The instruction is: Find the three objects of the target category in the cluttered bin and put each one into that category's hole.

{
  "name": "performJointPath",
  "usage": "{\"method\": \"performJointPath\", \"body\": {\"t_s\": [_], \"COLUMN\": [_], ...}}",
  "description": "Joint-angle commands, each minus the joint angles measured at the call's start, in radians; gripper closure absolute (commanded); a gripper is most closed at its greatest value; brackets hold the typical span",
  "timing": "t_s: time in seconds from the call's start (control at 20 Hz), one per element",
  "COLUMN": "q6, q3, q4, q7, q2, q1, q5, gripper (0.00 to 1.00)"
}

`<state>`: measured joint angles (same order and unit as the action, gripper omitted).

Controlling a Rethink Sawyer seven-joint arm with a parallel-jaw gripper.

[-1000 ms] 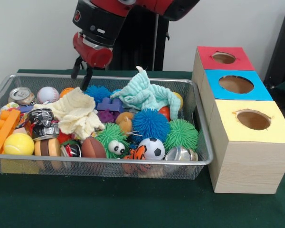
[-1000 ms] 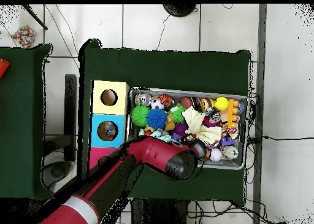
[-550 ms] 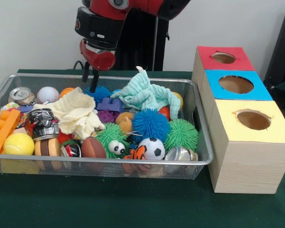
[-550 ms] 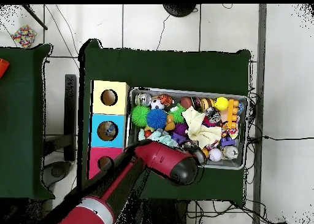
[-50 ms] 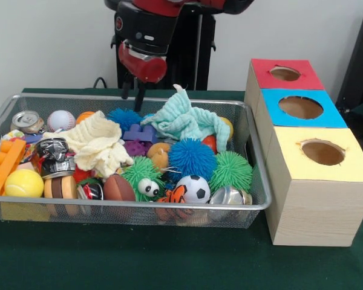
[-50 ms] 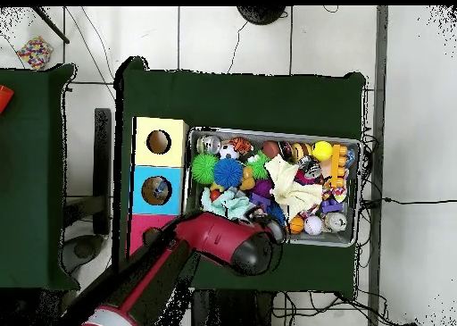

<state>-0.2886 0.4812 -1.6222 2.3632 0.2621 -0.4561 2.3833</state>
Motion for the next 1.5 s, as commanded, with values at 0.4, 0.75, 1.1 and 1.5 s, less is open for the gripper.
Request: {"method": "performJointPath", "body": {"t_s": [0.4, 0.75, 1.1, 1.5], "q6": [0.001, 0.048, 0.095, 0.117], "q3": [-0.163, -0.164, -0.2, -0.22], "q4": [-0.025, -0.025, -0.034, -0.027], "q7": [-0.199, -0.228, -0.282, -0.297], "q2": [0.036, 0.045, 0.082, 0.084], "q1": [-0.025, -0.009, 0.046, 0.107], "q5": [0.025, 0.033, 0.043, 0.099], "gripper": [0.0, 0.0, 0.0, 0.0]}}
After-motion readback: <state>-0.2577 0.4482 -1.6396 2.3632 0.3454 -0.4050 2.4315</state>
